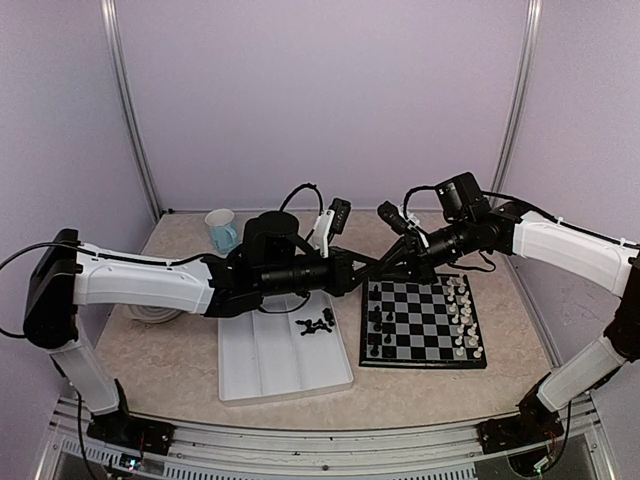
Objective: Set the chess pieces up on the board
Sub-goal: Pass from the right arm to the left
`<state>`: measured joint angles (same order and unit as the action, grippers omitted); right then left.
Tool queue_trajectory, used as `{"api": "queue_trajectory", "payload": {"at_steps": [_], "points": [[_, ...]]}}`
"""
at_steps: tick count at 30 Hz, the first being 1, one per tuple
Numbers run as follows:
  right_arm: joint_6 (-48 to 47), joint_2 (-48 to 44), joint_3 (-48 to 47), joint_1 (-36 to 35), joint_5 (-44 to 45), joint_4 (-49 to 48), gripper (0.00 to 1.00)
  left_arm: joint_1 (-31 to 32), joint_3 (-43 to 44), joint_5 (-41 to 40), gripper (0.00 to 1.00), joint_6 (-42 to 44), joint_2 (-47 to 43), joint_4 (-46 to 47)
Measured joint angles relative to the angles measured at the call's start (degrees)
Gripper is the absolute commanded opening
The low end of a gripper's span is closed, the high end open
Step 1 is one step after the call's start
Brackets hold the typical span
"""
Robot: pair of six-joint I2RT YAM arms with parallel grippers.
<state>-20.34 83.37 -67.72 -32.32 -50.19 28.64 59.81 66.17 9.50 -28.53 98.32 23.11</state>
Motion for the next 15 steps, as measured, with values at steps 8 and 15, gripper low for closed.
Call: {"api": "queue_trajectory", "payload": {"at_steps": [8, 15], "points": [[-0.2, 0.0, 0.0, 0.2, 0.5, 0.3, 0.29, -0.4, 1.0, 0.3, 0.06, 0.1, 0.4, -1.2], [-6.6, -3.1, 1.5, 2.0, 7.7, 1.5, 0.44, -3.4, 13.2, 3.2, 0.03, 0.9, 7.1, -10.0]]}}
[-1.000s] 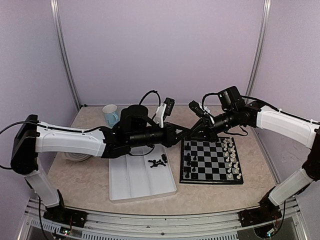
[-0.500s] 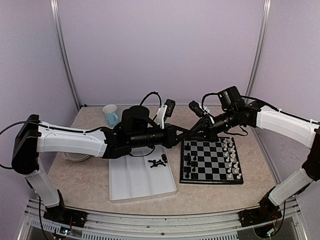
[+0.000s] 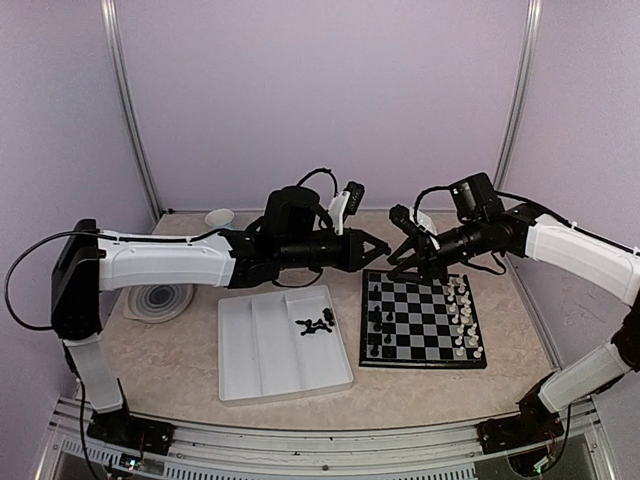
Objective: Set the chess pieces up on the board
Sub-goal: Pass from the right arm to the left, then place the pawn at e7.
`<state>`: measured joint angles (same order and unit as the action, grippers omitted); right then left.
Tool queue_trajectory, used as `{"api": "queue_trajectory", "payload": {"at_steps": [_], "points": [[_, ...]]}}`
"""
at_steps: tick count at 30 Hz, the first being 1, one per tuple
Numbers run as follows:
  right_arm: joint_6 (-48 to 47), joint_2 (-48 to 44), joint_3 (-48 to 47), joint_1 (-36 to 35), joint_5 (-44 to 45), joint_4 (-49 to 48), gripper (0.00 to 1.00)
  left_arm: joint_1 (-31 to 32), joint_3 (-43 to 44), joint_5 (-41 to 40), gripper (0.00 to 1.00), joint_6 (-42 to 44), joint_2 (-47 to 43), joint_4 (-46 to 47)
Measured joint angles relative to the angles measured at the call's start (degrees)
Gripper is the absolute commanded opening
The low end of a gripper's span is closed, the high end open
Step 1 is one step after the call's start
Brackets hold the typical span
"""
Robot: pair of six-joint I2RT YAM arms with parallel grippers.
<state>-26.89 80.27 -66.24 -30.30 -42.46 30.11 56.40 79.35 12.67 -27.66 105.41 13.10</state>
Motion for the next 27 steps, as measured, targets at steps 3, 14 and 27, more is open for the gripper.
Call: {"api": "queue_trajectory", "payload": {"at_steps": [3, 14, 27], "points": [[-3.1, -4.3, 3.8, 1.7, 3.8, 1.0, 0.46, -1.7, 5.9, 0.0, 0.02, 1.2, 3.9, -5.4], [-5.9, -14.3, 17.9, 5.0, 16.6, 0.3, 0.46, -2.2, 29.0, -1.1, 0.02, 7.1, 22.0, -27.5], [-4.2, -17.1, 25.4, 7.1, 26.1, -6.8, 0.49, 4.2, 47.7, -10.2, 0.03, 14.0, 35.5, -45.6]]}}
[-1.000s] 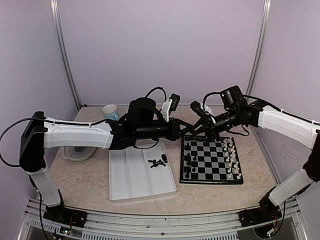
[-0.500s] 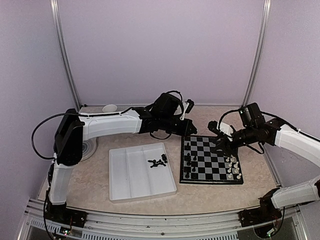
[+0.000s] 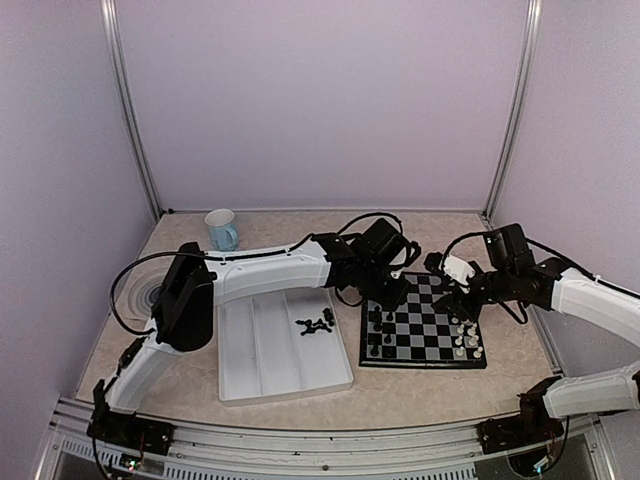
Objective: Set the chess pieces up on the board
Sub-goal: Place the pawn at e7.
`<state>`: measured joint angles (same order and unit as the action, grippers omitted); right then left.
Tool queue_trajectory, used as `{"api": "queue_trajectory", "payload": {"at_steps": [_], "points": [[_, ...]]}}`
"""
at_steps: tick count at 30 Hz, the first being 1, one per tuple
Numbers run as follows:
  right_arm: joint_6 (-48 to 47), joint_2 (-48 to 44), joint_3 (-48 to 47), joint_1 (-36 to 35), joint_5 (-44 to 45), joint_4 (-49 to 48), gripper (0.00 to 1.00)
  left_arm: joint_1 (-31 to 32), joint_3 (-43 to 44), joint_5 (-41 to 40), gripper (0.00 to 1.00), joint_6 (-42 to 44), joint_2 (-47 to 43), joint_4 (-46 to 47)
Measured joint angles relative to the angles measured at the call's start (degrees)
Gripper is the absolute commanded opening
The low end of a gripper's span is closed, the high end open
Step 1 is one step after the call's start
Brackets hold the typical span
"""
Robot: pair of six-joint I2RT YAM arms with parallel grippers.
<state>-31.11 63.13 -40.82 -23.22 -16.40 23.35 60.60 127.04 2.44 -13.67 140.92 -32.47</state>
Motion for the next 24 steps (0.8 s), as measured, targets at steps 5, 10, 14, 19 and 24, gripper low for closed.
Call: {"api": "queue_trajectory", "payload": {"at_steps": [5, 10, 14, 19, 24], "points": [[0.2, -0.2, 0.6, 0.2, 0.1, -1.1, 0.50, 0.1, 0.0, -2.1, 0.03, 0.9, 1.7, -2.1], [0.3, -0.2, 0.7, 0.4, 0.0, -1.8, 0.50, -0.3, 0.1, -3.4, 0.03, 1.1, 2.6, -2.8], [0.3, -0.2, 0.9, 0.5, -0.1, -2.2, 0.50, -0.4, 0.9, -4.1, 0.03, 1.1, 3.5, -2.9], [0.3, -0.2, 1.2, 0.5, -0.3, -2.3, 0.50, -0.4, 2.0, -4.4, 0.05, 1.1, 4.0, -2.8], [0.3, -0.2, 1.2, 0.5, -0.5, -2.3, 0.50, -0.4, 2.6, -4.5, 0.08, 1.1, 4.2, -2.8]]}}
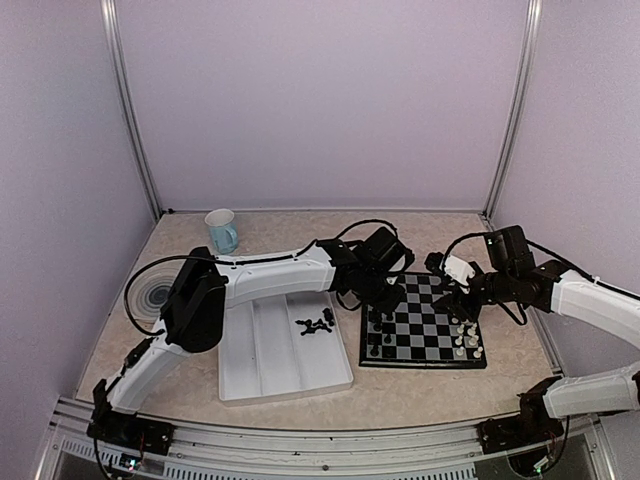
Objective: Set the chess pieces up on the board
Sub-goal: Place the pawn at e7.
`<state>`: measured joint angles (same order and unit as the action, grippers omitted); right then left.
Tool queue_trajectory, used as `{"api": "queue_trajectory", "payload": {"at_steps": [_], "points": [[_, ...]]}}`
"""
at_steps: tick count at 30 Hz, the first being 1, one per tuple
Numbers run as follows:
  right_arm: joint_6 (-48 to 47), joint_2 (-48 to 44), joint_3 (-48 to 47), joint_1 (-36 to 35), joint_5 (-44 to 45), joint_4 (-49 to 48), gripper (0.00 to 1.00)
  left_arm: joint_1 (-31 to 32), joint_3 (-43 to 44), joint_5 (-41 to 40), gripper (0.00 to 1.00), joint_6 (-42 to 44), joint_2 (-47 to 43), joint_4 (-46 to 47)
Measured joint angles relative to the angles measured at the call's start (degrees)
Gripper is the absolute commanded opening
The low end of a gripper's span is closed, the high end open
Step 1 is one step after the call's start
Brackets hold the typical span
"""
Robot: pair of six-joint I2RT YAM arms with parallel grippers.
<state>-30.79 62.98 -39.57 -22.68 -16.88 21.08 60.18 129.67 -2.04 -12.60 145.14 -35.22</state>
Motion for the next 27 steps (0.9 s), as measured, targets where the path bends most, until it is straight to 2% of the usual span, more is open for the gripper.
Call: {"api": "queue_trajectory", "payload": {"at_steps": [12, 17, 27], "points": [[0.0, 0.0, 0.0, 0.0, -0.2, 0.0, 0.50, -0.3, 0.3, -0.4, 0.09, 0.0, 1.2, 0.1], [0.0, 0.0, 0.0, 0.0, -0.3, 0.0, 0.50, -0.7, 1.0, -0.5, 0.19, -0.3, 1.6, 0.3], [0.0, 0.0, 0.0, 0.0, -0.8, 0.0, 0.50, -1.1, 1.0, -0.4, 0.27, -0.9, 1.7, 0.5]]}}
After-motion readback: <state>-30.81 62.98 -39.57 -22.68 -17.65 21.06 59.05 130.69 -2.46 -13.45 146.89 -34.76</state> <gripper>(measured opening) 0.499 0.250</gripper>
